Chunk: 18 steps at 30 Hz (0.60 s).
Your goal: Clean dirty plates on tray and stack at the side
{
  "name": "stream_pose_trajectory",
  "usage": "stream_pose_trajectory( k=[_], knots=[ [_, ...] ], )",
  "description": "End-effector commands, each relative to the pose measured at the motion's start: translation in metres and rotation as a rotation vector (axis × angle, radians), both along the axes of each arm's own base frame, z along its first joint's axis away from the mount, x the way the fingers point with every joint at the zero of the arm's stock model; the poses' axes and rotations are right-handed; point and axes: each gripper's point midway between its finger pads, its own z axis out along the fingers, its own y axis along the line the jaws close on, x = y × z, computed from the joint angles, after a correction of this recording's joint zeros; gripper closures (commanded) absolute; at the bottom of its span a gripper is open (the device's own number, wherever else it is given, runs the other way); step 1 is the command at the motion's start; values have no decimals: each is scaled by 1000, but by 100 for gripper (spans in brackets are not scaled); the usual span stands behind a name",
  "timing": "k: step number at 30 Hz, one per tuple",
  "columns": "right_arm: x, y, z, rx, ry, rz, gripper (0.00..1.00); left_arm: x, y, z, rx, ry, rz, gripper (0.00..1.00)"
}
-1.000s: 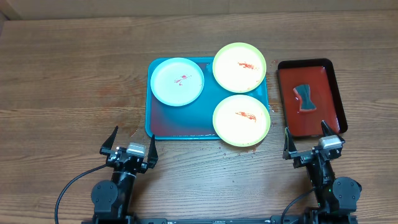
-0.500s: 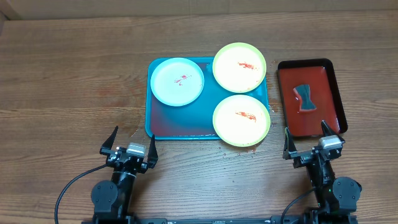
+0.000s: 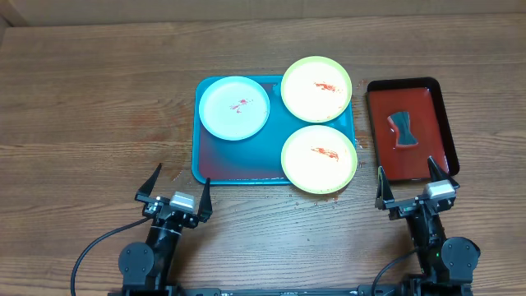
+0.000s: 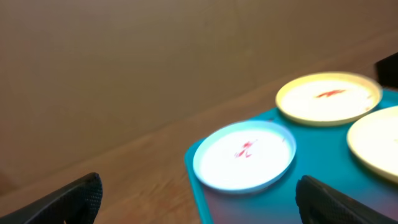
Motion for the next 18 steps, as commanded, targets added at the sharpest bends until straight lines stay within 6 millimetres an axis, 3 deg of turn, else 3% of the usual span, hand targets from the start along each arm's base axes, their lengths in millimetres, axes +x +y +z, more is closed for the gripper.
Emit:
stream_pose_trajectory(
  k=[1, 4, 5, 14, 18],
  knots=[
    [-3, 8, 9, 0, -30, 46, 0, -5, -15, 7, -1, -33, -94, 0],
    [-8, 9, 30, -4, -74, 50, 0, -7, -16, 15, -17, -42, -99, 0],
    [-13, 9, 48, -6, -105, 50, 0, -8, -16, 21, -17, -52, -100, 0],
    [-42, 11, 125, -19, -178, 47, 0, -10, -21, 68, 8, -78, -129, 0],
    [-46, 10, 145, -15, -133, 40, 0, 0, -21, 84, 5, -21, -132, 0]
  ],
)
